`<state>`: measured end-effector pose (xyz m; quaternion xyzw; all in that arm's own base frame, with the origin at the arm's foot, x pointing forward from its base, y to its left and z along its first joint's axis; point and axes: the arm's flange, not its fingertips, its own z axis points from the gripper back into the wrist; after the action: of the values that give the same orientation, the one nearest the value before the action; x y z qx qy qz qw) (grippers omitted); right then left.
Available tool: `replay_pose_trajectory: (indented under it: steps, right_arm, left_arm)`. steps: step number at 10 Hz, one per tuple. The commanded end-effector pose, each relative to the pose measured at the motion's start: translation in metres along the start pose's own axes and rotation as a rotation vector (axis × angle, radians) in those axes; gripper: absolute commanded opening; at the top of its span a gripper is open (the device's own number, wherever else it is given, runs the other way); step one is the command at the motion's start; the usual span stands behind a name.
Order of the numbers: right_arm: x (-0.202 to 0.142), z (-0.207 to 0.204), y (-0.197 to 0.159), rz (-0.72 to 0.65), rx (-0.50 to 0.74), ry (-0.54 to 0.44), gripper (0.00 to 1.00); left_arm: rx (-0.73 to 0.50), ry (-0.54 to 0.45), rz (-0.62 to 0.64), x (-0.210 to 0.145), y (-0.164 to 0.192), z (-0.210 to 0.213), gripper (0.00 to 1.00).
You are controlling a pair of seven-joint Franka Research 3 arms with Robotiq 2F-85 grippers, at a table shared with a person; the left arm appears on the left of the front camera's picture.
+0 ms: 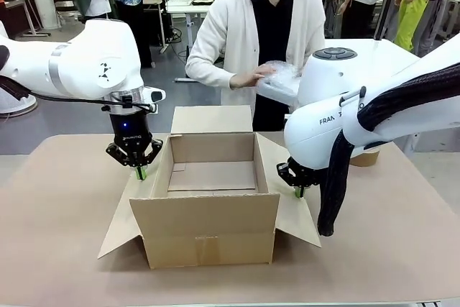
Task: Wrap the clocks to prevent damage.
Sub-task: Once the human has placed the objects inside and stepped back, release both hands from the side flaps of the Package Box.
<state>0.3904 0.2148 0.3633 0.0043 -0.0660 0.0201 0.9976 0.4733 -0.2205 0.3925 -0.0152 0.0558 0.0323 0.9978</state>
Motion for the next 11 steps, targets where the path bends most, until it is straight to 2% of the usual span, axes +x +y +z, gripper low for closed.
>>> replay_pose_trajectory:
  steps: [1, 11]
  right_arm:
    - [0.0001, -0.0023, -0.0004, 0.004, -0.007, 0.003, 0.01]
    - [0.0001, -0.0023, -0.0004, 0.004, -0.007, 0.003, 0.01]
  left_arm:
    - [0.006, 0.011, 0.000, -0.0011, 0.0004, -0.0013, 0.00]
    - [0.006, 0.011, 0.000, -0.0011, 0.0004, -0.0013, 0.00]
